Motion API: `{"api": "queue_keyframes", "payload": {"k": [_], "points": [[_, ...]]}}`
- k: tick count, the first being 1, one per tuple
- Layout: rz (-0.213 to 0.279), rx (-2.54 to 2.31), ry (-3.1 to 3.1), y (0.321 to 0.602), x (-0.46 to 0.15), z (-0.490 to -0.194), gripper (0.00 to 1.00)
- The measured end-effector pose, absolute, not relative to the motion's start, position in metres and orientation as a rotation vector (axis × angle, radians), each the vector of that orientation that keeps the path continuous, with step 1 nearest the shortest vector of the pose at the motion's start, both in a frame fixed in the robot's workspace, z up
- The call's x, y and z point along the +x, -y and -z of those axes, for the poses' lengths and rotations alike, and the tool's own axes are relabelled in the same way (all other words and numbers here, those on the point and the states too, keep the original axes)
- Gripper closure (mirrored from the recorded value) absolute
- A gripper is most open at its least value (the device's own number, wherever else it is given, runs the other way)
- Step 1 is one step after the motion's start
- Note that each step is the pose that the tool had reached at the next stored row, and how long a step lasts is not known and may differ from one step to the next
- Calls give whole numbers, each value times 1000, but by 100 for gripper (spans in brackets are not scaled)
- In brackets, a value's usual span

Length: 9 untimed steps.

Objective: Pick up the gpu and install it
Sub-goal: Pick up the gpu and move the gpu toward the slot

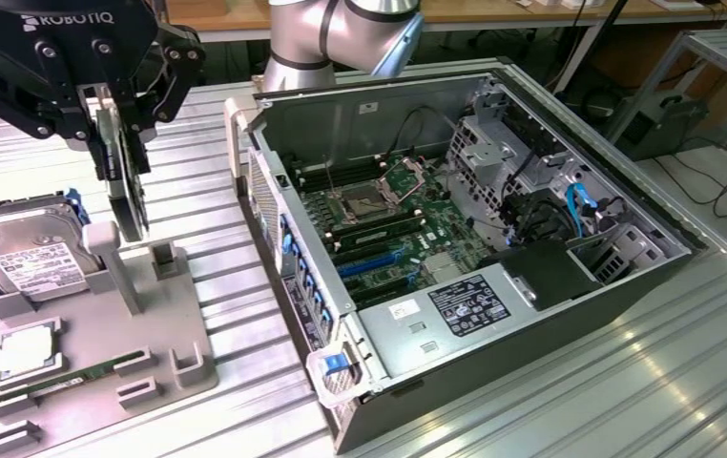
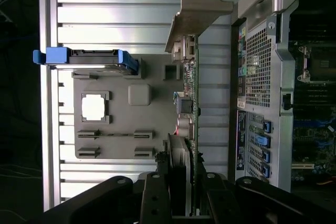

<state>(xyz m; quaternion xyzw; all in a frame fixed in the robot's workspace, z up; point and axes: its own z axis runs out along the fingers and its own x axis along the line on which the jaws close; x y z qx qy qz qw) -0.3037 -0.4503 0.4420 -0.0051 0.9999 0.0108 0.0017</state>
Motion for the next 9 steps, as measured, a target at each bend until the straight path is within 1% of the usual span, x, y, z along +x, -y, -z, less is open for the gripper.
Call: {"api": "queue_keyframes", "payload": {"k": [9], "points": [[-34, -16, -3138, 450, -299, -442, 72]]}}
